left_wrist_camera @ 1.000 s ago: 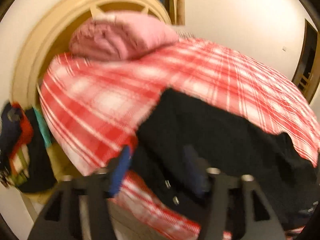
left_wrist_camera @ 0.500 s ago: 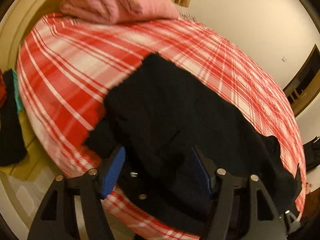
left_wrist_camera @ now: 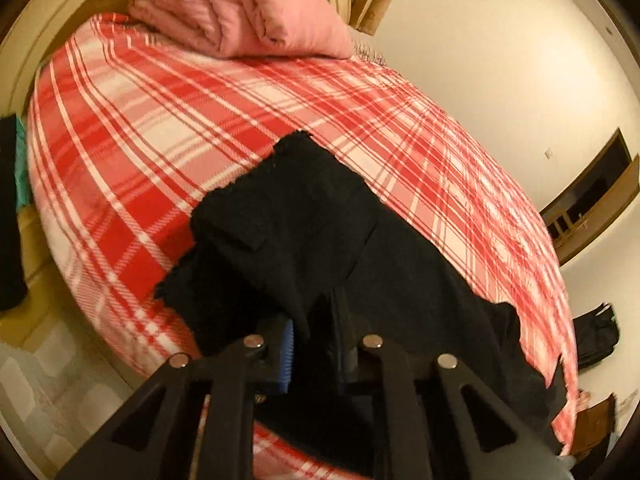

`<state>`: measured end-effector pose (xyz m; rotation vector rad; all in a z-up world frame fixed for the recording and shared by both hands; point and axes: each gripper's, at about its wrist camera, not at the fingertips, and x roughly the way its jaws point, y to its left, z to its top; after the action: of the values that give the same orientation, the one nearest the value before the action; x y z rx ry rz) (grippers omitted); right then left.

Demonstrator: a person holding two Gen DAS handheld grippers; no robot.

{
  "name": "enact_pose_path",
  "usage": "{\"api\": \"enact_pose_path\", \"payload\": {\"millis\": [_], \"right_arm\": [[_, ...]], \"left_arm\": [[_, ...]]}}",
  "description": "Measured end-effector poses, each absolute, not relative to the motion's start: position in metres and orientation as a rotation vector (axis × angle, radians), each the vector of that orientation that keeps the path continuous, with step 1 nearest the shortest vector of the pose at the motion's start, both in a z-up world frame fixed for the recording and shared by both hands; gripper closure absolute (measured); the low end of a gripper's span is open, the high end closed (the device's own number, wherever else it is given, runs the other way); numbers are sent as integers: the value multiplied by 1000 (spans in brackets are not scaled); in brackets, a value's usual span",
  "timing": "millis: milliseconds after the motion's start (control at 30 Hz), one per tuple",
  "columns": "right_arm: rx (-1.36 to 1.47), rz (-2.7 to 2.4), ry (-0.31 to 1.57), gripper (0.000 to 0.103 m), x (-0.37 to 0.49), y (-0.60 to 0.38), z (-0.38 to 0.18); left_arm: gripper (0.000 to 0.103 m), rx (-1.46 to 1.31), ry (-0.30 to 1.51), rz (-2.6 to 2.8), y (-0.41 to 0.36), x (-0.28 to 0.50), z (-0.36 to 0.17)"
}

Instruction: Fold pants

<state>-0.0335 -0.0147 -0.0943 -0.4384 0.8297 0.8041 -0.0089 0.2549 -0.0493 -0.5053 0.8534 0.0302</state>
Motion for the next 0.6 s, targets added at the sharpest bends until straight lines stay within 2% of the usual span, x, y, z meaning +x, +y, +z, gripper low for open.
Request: {"api": "enact_pose_path", "payload": {"millis": [167,300,367,500,567,600], "right_arm": [[-489,818,896,100,-40,-8,-127],[-519,823,878,99,-41,-5,-130],[-491,830,899,95,-38,-8,-127],[-295,888,940,91,-15,-28,-98],[-125,898,894,82,4,-48,-73],[-62,885,868,58,14,-56,-64]], "left_arm": [[86,-434,896,81,249,-22,-66],[84,-376,936,137,249,-22,-87],[79,-336,932,157,248,-22,-85],[54,-247,904,226,252,-26,-64],[51,-192,824,263,251,-30,-47],[49,-172,784,263,247,-29,-38]]}}
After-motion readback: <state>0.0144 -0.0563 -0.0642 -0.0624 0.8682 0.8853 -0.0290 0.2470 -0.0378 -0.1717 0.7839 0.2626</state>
